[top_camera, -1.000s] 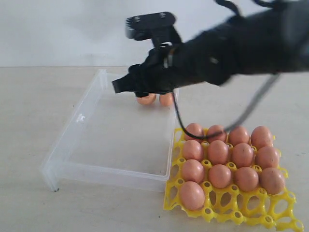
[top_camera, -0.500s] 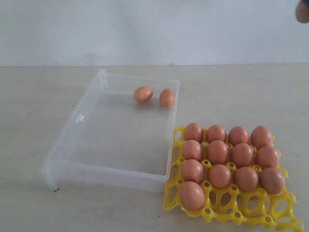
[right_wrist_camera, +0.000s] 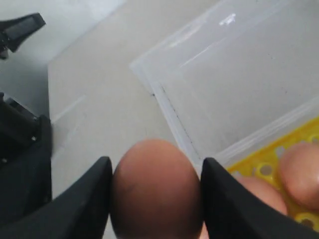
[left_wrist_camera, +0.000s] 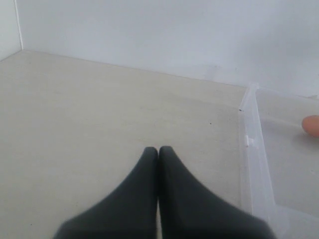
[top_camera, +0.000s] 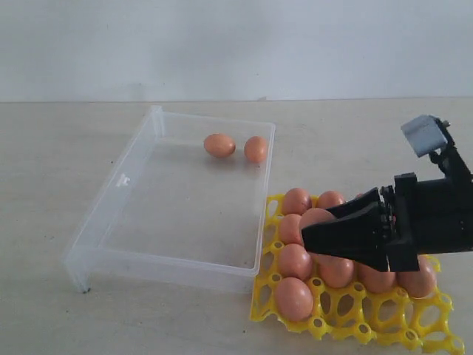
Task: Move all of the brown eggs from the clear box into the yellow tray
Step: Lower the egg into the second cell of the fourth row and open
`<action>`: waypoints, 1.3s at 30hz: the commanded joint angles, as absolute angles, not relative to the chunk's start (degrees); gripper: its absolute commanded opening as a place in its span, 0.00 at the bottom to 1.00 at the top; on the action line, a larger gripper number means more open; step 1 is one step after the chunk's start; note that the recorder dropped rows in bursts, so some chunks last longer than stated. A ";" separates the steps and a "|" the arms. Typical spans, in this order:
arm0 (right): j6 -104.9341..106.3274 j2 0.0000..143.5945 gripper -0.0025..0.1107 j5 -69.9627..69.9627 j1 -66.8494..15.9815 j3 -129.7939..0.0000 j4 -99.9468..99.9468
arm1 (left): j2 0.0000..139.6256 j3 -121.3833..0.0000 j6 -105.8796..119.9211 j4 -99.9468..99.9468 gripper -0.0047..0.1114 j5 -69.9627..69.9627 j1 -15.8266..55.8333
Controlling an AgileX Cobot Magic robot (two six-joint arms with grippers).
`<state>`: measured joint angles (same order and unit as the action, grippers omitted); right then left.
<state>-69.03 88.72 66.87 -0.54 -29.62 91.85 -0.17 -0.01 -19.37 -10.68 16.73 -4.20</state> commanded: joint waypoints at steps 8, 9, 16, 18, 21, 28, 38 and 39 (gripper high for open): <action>-71.29 88.62 0.02 54.05 -1.19 -28.48 99.95 | 0.00 0.00 -19.80 -10.31 0.00 16.78 -3.92; -70.89 88.71 0.02 53.78 -1.19 -28.48 99.95 | 0.00 0.00 -19.80 -10.31 0.00 16.78 -3.92; -65.25 88.71 0.02 47.48 -7.05 -28.48 99.95 | 0.00 0.00 -19.80 -10.31 0.00 16.78 -3.92; -64.33 88.71 0.02 46.47 -8.89 -28.48 99.95 | 0.00 0.00 -19.80 -10.31 0.00 16.78 -3.92; -64.50 88.71 0.02 45.63 -9.22 -28.48 99.95 | 0.00 0.00 -19.80 -10.31 0.00 16.78 -3.92; -65.96 88.71 0.03 46.40 -9.22 -28.48 99.95 | 0.00 0.00 -19.80 -10.31 0.00 16.78 -3.92; -67.15 88.71 0.50 45.47 -9.22 -28.48 99.95 | 0.00 0.00 -19.80 -10.31 0.00 16.78 -3.92; -67.15 88.71 0.51 45.46 -9.22 -28.48 99.95 | 0.00 0.00 -19.80 -10.31 0.00 16.78 -3.92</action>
<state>-67.08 88.75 45.81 -9.18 -28.60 100.11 -0.17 -0.01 -19.37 -10.68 16.73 -4.20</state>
